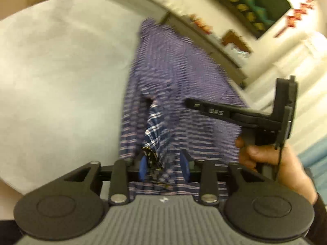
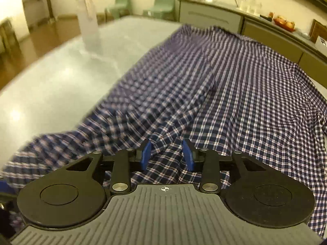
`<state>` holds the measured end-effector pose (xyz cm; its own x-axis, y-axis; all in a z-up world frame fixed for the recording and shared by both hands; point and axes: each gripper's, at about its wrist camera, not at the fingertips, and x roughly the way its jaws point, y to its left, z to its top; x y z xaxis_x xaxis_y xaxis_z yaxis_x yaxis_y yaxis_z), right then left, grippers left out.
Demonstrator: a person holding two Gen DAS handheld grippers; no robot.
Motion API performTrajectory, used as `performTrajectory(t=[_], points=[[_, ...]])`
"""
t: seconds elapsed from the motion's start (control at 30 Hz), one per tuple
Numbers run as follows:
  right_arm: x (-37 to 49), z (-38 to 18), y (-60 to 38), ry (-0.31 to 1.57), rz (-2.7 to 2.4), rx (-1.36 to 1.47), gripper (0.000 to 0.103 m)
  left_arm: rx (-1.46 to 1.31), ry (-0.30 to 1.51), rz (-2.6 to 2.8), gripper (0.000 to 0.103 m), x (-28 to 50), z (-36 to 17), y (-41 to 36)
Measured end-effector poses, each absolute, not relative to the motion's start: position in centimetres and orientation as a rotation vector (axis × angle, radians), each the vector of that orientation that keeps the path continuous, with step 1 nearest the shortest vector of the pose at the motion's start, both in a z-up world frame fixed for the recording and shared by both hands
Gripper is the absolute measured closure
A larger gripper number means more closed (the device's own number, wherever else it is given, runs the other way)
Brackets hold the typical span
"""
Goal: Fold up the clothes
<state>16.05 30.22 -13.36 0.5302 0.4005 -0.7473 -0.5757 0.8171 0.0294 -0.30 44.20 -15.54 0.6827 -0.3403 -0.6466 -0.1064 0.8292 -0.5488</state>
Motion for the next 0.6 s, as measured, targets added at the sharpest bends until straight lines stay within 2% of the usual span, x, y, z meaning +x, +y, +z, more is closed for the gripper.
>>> performTrajectory(t=[0.03,0.07,0.1,0.13,0.17,0.23,0.27,0.33,0.37,0.6], points=[[16.4,-13.1,29.0,0.827,0.578,-0.213,0.055,-0.597,0.850,-0.134,0.063,0.2,-15.9,43.8],[16.8,-12.7,27.8,0.828,0.567,-0.194,0.046,-0.601,0.905,-0.122,0.064,0.7,-16.7,43.5],[17.2,-12.4,26.6,0.829,0.557,-0.175,0.045,-0.599,0.925,-0.113,0.066,0.9,-16.9,43.3],[17.6,-12.1,25.3,0.830,0.546,-0.156,0.046,-0.595,0.933,-0.105,0.068,1.0,-16.9,43.0],[18.0,-11.8,24.1,0.831,0.535,-0.137,0.053,-0.590,0.942,-0.096,0.068,1.0,-16.9,42.8],[18.7,-11.2,21.7,0.832,0.513,-0.098,0.051,-0.563,0.904,-0.103,0.067,-0.5,-15.6,42.4],[19.1,-10.9,20.5,0.833,0.502,-0.079,0.046,-0.549,0.881,-0.107,0.064,-1.4,-14.8,42.2],[19.8,-10.6,17.4,0.831,0.462,-0.036,0.039,-0.508,0.856,-0.095,0.049,-3.3,-13.9,41.9],[19.9,-10.9,14.9,0.826,0.413,-0.008,0.036,-0.468,0.845,-0.073,0.048,-3.8,-13.2,41.6],[20.6,-13.0,-2.5,0.780,0.075,0.185,0.033,-0.223,0.757,-0.015,0.045,-3.4,-6.8,37.8]])
